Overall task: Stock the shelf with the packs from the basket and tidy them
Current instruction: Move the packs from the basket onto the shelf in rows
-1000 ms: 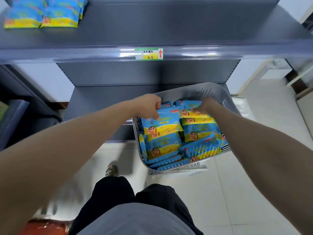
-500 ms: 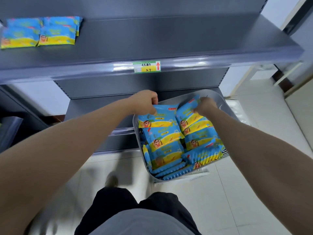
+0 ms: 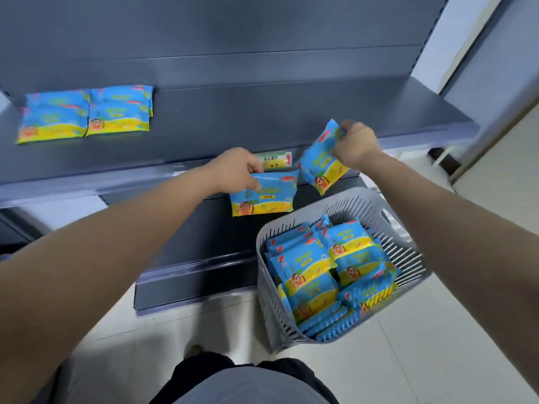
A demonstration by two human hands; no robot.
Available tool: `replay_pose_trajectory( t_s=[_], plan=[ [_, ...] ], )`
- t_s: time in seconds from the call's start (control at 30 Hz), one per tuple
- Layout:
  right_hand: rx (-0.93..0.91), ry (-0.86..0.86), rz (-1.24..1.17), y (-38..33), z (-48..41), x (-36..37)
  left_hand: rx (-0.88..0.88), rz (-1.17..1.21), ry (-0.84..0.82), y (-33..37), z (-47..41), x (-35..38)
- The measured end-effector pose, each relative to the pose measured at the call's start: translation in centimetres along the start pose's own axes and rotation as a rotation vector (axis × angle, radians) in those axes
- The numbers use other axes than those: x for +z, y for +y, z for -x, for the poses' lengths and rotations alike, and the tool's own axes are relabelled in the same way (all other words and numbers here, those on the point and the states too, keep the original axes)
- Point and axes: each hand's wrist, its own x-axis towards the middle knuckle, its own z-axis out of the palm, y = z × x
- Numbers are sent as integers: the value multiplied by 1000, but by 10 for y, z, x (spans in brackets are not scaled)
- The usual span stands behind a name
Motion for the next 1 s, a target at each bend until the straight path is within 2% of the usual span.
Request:
replay_pose_trajectory(
  t_s=[0.1,0.3,0.43,0.63,0.83,1.0],
  plan=[
    [-51,46,-244,-56,-9,-8,-6,10,73,-19,6,-39],
    [-171,-18,-511,-172,-30,17,-121,84,208,-100,28,-123],
    [-190,-120,-705,-241,-40,50,-240,92,328,-170,46,-178],
    [-143,-255,-734,-316,-45,113,-392,-22,380,-259,61,-232],
    [-147,-366,-755,-335,-50,165,-421,-142,385,-310,47,-246],
    [-204,-408,-526,-348,-67,188,-401,-228,273,-330,29,-247]
  ],
)
